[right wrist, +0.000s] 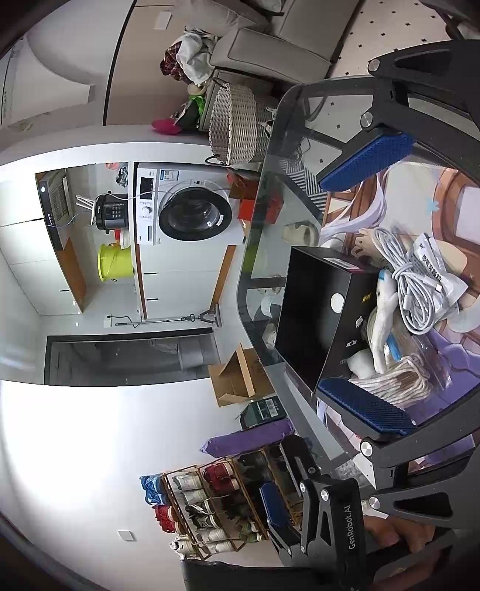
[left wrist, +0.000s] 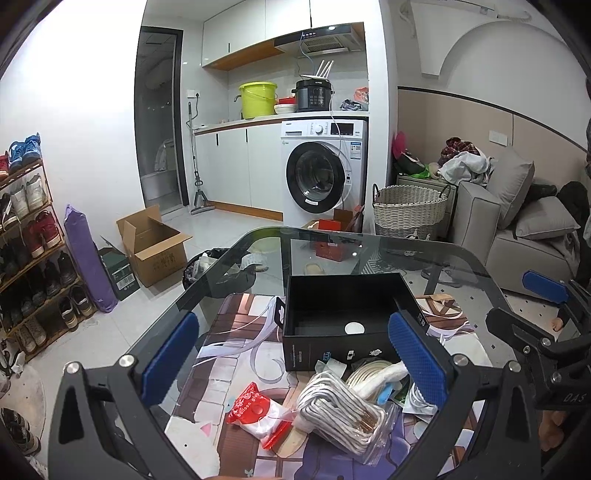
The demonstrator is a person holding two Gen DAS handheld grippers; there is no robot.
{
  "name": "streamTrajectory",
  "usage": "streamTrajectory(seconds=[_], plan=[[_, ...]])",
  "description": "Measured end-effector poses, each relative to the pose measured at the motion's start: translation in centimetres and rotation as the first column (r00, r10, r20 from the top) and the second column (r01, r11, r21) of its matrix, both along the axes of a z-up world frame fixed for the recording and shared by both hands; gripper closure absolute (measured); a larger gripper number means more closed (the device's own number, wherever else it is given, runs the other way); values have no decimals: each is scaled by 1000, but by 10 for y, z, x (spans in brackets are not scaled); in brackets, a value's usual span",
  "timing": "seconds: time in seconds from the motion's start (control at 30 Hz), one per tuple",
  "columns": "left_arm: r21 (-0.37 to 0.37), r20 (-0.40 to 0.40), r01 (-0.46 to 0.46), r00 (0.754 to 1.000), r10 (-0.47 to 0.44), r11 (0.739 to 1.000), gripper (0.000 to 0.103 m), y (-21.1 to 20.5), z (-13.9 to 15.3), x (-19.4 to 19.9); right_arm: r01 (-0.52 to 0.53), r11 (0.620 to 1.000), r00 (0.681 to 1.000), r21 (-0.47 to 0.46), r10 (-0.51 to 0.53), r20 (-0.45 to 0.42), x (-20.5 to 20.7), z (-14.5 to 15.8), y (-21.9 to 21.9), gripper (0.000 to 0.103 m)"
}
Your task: Organize soft objects
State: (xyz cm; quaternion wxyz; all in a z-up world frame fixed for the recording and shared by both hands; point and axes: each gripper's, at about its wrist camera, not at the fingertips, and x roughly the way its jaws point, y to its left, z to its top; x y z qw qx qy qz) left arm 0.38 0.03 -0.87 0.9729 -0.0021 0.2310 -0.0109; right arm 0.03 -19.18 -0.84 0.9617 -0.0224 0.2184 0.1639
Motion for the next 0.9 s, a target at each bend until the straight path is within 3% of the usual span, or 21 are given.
streamTrajectory(seconds=[0.9], plan=[[3, -6, 7, 1000, -7, 1000, 0, -1, -1, 1, 3, 1000, 1000, 6, -3, -8, -1, -8, 2, 0]])
